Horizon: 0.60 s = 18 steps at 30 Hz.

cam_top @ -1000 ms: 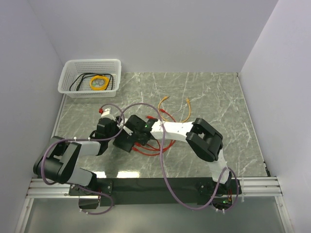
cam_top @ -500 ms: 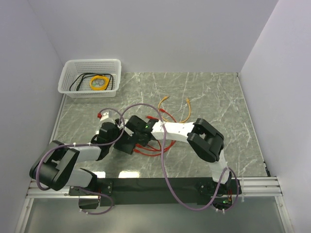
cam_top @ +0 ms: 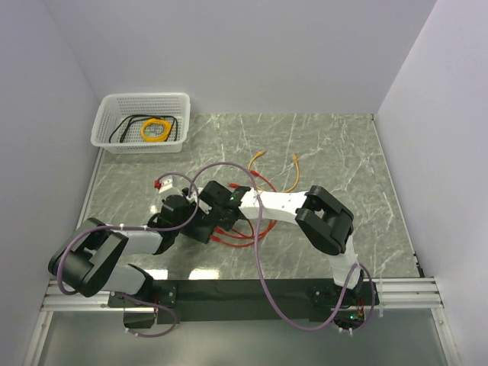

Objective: Insert the plug into the switch port

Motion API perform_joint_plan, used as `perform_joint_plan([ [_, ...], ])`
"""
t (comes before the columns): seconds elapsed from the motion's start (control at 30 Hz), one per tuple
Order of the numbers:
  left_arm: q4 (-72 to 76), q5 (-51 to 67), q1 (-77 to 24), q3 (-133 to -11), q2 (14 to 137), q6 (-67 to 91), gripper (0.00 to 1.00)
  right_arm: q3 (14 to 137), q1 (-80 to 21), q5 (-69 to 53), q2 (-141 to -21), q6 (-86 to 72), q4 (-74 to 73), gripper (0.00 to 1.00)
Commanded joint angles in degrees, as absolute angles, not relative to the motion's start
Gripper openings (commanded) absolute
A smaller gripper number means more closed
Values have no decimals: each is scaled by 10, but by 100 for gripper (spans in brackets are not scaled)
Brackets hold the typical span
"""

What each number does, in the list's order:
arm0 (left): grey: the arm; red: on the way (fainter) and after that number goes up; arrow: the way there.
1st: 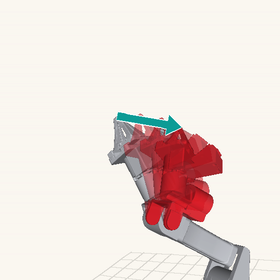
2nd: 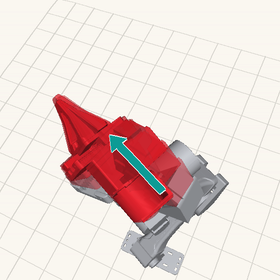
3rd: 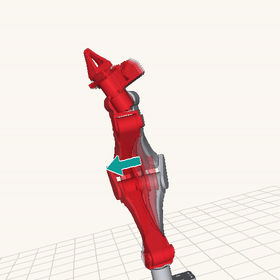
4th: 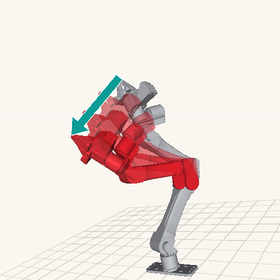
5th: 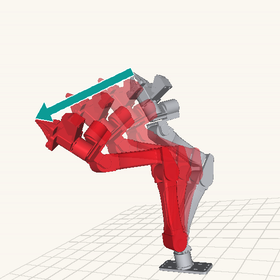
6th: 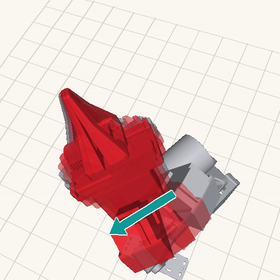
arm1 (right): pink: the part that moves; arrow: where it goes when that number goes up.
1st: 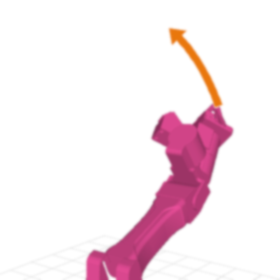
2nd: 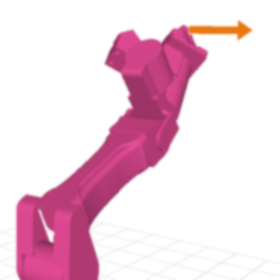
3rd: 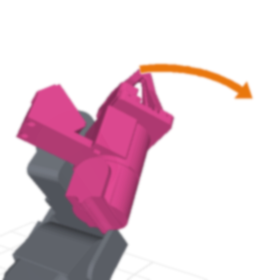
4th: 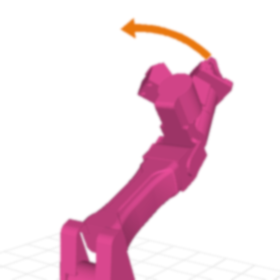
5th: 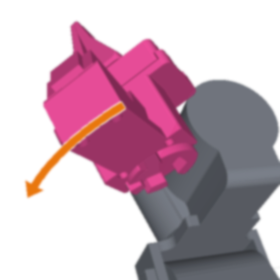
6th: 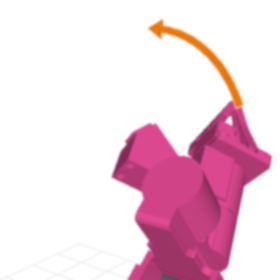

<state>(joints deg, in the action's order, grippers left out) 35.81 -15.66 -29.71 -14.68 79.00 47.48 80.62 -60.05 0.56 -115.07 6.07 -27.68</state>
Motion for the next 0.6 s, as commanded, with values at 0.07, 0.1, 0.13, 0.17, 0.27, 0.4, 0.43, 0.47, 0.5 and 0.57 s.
perform_joint_plan([
  [0.07, 319, 64, -403, -134, 787, 535, 58, 831, -613, -93, -1116, 23, 104, 0],
  [0.1, 316, 62, -405, -134, 783, 537, 58, 828, -613, -98, -1115, 22, 106, 0],
  [0.13, 311, 62, -408, -135, 780, 537, 58, 828, -613, -100, -1114, 20, 109, 0],
  [0.17, 307, 60, -409, -136, 779, 537, 58, 826, -613, -105, -1114, 19, 112, 0],
  [0.27, 293, 53, -410, -138, 766, 534, 59, 808, -613, -105, -1103, 18, 119, 0],
  [0.4, 263, 35, -410, -141, 738, 528, 60, 765, -613, -89, -1078, 17, 117, 0],
  [0.43, 258, 33, -410, -142, 735, 527, 62, 756, -613, -84, -1072, 15, 118, 0],
  [0.47, 247, 32, -410, -144, 730, 526, 62, 748, -612, -80, -1067, 14, 119, 0],
  [0.5, 240, 29, -410, -148, 728, 524, 63, 735, -613, -77, -1064, 12, 118, 0],
  [0.57, 222, 20, -410, -151, 720, 520, 67, 723, -612, -69, -1056, 7, 113, 0],
])
